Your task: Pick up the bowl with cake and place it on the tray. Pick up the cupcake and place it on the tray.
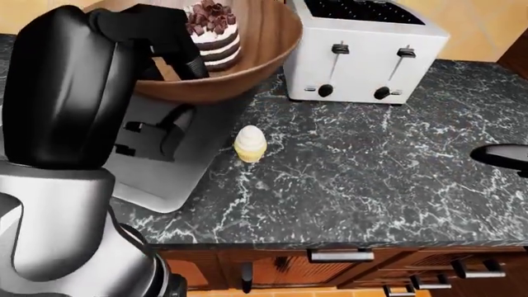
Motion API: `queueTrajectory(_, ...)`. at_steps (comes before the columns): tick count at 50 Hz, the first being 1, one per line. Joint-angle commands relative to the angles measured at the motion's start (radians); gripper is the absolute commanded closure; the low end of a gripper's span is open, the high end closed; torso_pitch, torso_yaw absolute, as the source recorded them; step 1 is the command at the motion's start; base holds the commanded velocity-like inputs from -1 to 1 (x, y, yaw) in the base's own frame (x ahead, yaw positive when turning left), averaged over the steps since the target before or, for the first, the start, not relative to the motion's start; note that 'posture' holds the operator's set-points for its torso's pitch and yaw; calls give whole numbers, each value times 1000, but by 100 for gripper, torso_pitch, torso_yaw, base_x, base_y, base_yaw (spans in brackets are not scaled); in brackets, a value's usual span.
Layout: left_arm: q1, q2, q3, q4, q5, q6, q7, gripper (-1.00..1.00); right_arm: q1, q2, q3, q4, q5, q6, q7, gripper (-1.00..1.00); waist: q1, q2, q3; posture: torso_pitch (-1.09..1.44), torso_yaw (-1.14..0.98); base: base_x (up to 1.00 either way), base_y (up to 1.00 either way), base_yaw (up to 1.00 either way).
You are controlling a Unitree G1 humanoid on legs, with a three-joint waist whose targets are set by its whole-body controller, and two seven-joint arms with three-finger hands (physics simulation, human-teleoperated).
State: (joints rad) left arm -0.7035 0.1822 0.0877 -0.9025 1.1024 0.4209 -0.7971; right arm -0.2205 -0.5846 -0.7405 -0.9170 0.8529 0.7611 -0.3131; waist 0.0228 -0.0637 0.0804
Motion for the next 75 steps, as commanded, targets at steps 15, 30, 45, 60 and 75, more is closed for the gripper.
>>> queueTrajectory(15,162,165,135,56,-203,-55,289,100,-35,-29,13,-17,-5,-15,-20,-100,-2,15,-31,0,0,0,0,0)
queueTrajectory(30,190,209,176,256,-255,-141,443,100,-23,14,23,-16,-57,-27,20,-100,-4,21,-39,0,0,0,0,0)
queueTrajectory(45,174,220,161,349,-235,-183,486,100,-31,7,22,-16,-48,-21,12,-100,-6,25,-45,0,0,0,0,0)
queueTrajectory(60,193,225,169,491,-230,-260,579,100,-23,10,21,-18,-49,-26,13,-100,-10,29,-50,0,0,0,0,0)
queueTrajectory(75,228,259,200,629,-233,-325,700,100,-30,19,32,-20,-63,-20,17,-100,-14,31,-52,0,0,0,0,0)
